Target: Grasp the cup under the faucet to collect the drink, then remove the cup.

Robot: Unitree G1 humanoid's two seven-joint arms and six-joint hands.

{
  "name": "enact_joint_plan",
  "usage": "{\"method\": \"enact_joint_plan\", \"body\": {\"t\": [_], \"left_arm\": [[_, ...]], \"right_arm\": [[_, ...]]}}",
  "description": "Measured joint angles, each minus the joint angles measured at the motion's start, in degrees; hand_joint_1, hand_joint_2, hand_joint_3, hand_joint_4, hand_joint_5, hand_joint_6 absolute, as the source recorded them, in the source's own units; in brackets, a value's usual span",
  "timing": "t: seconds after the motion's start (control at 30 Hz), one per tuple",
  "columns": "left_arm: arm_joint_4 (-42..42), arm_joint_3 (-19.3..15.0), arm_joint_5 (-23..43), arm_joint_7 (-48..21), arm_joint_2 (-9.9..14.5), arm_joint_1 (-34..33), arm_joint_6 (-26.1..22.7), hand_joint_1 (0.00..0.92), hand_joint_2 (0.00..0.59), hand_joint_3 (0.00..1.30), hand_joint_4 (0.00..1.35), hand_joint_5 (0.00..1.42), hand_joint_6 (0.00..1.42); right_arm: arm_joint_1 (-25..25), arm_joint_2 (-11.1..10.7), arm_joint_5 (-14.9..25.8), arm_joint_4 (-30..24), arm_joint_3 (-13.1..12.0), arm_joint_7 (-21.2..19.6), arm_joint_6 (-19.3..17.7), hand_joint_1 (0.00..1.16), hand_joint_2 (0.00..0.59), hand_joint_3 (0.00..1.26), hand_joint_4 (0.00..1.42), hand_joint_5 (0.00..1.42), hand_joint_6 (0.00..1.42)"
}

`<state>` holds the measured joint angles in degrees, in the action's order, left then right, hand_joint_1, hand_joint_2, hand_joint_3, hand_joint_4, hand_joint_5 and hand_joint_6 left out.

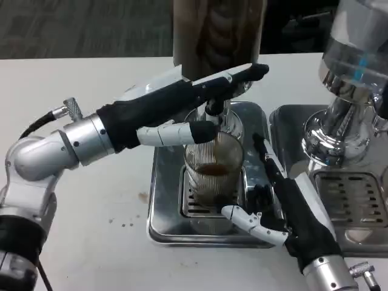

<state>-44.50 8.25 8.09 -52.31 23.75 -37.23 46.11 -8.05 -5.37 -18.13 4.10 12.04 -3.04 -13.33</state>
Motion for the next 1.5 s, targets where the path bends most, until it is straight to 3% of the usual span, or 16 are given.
{"method": "enact_joint_plan", "body": {"t": [0.7,1.5], "left_arm": [[0.5,-0.2,0.4,0.0,0.0,0.7,-1.1,0.000,0.016,0.05,0.00,0.00,0.00],[2.2,-3.0,5.2,-4.7,-1.3,0.7,-8.3,0.000,0.037,0.07,0.00,0.00,0.00]], "right_arm": [[0.6,0.3,0.4,0.6,0.2,0.5,0.0,0.66,0.217,0.00,0.00,0.00,0.00],[0.2,0.4,0.0,0.9,0.7,0.2,-0.3,0.66,0.217,0.00,0.00,0.00,0.00]]}}
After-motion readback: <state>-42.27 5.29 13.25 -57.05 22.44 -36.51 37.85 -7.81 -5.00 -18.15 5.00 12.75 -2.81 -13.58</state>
